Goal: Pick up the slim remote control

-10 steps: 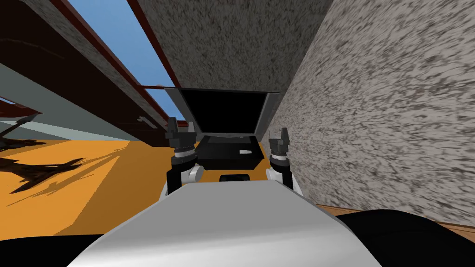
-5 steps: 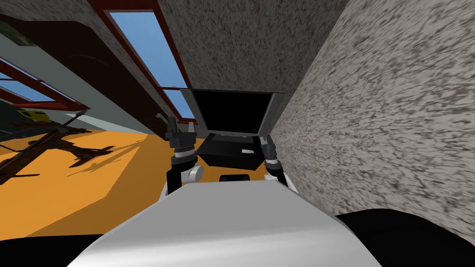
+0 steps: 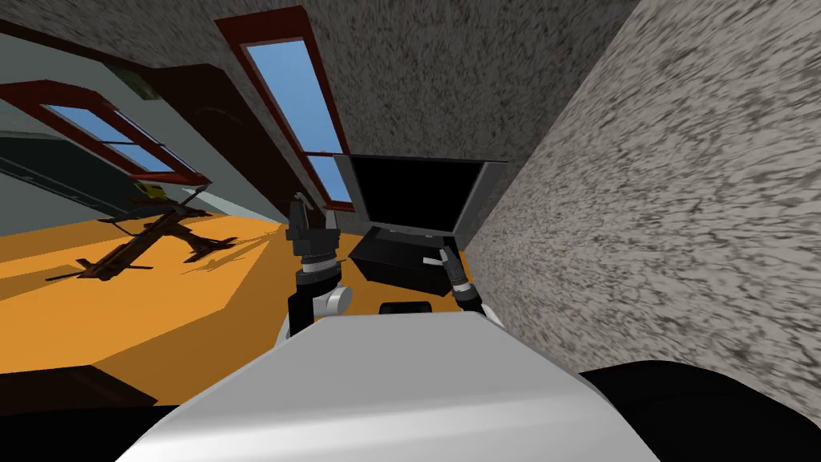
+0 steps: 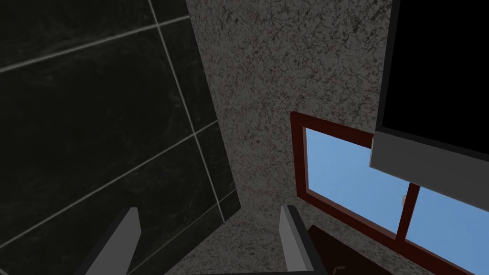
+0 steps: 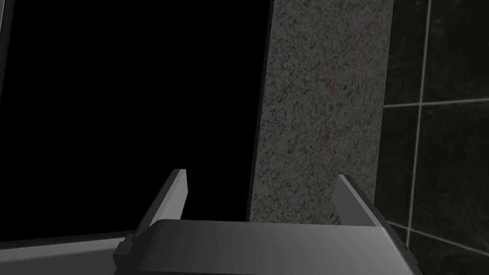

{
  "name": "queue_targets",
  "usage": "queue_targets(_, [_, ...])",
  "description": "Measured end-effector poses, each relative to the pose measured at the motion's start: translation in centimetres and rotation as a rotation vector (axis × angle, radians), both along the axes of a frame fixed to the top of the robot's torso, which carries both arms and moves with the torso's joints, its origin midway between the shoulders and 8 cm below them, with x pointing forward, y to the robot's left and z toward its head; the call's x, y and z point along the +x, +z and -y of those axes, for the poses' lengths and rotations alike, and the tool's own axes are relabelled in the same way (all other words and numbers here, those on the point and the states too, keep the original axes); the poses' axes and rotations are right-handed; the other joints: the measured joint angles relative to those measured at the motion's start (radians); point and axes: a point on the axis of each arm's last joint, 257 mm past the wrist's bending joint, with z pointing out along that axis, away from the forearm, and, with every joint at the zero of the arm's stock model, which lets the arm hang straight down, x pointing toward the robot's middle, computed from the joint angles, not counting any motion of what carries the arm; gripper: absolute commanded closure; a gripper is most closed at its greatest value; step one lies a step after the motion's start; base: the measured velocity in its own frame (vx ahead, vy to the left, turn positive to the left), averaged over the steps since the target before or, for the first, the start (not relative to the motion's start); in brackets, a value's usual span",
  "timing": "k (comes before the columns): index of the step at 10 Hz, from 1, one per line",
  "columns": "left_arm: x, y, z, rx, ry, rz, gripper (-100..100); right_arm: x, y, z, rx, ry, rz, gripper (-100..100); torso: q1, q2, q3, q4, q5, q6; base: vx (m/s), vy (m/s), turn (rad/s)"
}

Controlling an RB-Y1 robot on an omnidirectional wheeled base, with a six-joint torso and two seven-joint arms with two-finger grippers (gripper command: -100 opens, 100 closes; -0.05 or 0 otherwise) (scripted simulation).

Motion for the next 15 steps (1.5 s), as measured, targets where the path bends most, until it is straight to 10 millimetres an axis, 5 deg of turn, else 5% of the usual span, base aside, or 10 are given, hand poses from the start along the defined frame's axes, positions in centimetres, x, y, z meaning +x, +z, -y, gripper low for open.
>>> queue_targets(3, [0.0,0.0,0.0,0.000,0.000,0.000,0,-1.3,-5.7,-2.3,-0.082,0.061,-0.120,-100,0.000,0.001,0.000,0.000,0.000,0.000,-0.055,0.001,0.168])
queue_targets(7, [0.0,0.0,0.0,0.000,0.000,0.000,0,-4.0,-12.7,-2.9,-0.193,0.131,-0.269,-100,0.000,-0.001,0.000,0.000,0.000,0.001,-0.038,0.004,0.212])
queue_targets(15, [0.0,0.0,0.0,0.000,0.000,0.000,0,-10.2,-23.6,-3.8,-0.371,0.230,-0.479,-100,-0.001,-0.004,-0.002,-0.001,0.000,0.001,-0.006,0.005,0.228])
